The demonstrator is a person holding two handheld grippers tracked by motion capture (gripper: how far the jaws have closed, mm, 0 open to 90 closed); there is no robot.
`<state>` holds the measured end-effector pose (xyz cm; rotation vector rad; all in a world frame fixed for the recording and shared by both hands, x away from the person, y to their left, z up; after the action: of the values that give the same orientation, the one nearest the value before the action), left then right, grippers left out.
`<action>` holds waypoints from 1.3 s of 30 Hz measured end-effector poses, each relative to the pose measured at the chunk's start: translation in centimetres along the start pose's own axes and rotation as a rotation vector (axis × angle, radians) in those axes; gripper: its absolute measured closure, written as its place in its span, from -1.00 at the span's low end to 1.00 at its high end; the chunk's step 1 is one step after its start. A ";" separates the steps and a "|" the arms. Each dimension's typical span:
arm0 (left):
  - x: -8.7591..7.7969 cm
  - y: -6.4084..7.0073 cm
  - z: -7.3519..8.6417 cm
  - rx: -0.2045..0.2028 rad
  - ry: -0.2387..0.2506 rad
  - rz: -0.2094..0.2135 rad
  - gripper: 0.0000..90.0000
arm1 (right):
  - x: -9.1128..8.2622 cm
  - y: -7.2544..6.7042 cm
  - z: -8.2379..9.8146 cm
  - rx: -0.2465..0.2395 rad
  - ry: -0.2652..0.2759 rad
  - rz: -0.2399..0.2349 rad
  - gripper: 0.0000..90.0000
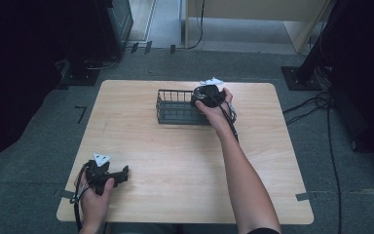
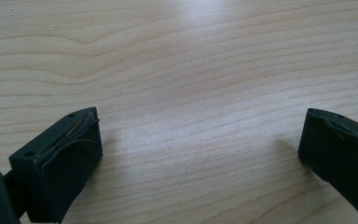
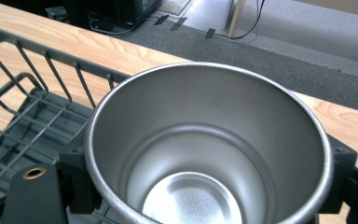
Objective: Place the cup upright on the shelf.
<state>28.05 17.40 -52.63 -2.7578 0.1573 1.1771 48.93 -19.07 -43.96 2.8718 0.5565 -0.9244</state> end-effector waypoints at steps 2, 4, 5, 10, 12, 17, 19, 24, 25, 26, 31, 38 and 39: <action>0.0 0.0 0.0 0.003 -0.003 0.001 -1.00 | 0.0 0.2 0.4 0.009 -0.001 -0.005 -0.59; 0.0 0.0 0.0 0.003 -0.003 0.001 -1.00 | -0.1 0.3 0.5 0.020 -0.001 -0.008 -0.60; 0.0 0.0 0.0 0.003 -0.003 0.000 -1.00 | -0.1 0.3 0.6 0.017 -0.006 -0.007 -0.62; 0.0 0.0 0.0 0.003 -0.002 0.001 -1.00 | -0.2 0.3 0.9 0.020 -0.044 -0.007 -0.73; 0.0 0.0 0.0 0.003 -0.002 0.001 -1.00 | -0.5 0.3 0.8 0.020 -0.046 -0.013 -0.79; 0.0 0.0 0.0 0.003 -0.002 0.001 -1.00 | -1.0 0.1 0.6 0.028 -0.055 -0.032 -0.97; 0.0 0.0 0.0 0.003 -0.002 0.001 -1.00 | -1.4 0.2 0.5 0.030 -0.057 -0.034 -1.00; 0.0 0.0 0.0 0.002 -0.002 0.001 -1.00 | -2.6 0.4 0.5 0.029 -0.050 -0.035 -1.00; 0.0 0.0 0.0 0.003 -0.002 0.001 -1.00 | -3.0 0.4 0.5 0.027 -0.047 -0.034 -1.00; 0.0 0.0 0.0 0.003 -0.002 0.001 -1.00 | -3.2 0.5 0.5 0.026 -0.048 -0.031 -1.00; 0.0 0.0 0.0 0.003 -0.002 0.001 -1.00 | -4.4 0.7 1.1 0.030 -0.042 -0.036 -1.00; 0.0 0.0 0.0 0.002 -0.002 0.001 -1.00 | -6.3 1.1 2.1 0.024 -0.030 -0.041 -1.00; 0.0 0.0 0.0 0.003 -0.002 0.001 -1.00 | -6.5 1.2 2.3 0.026 -0.030 -0.037 -1.00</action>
<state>28.04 17.41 -52.61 -2.7545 0.1596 1.1789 43.23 -22.70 -42.10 2.8752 0.6018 -0.9856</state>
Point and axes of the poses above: each handheld gripper's, and its own axes: x roughly forward along the jaws, z roughly out of its underside, y roughly to its right, the point moved 1 cm from there along x, roughly forward along the jaws, and after that the axes turned 6 degrees about -z, right-handed, at the moved point
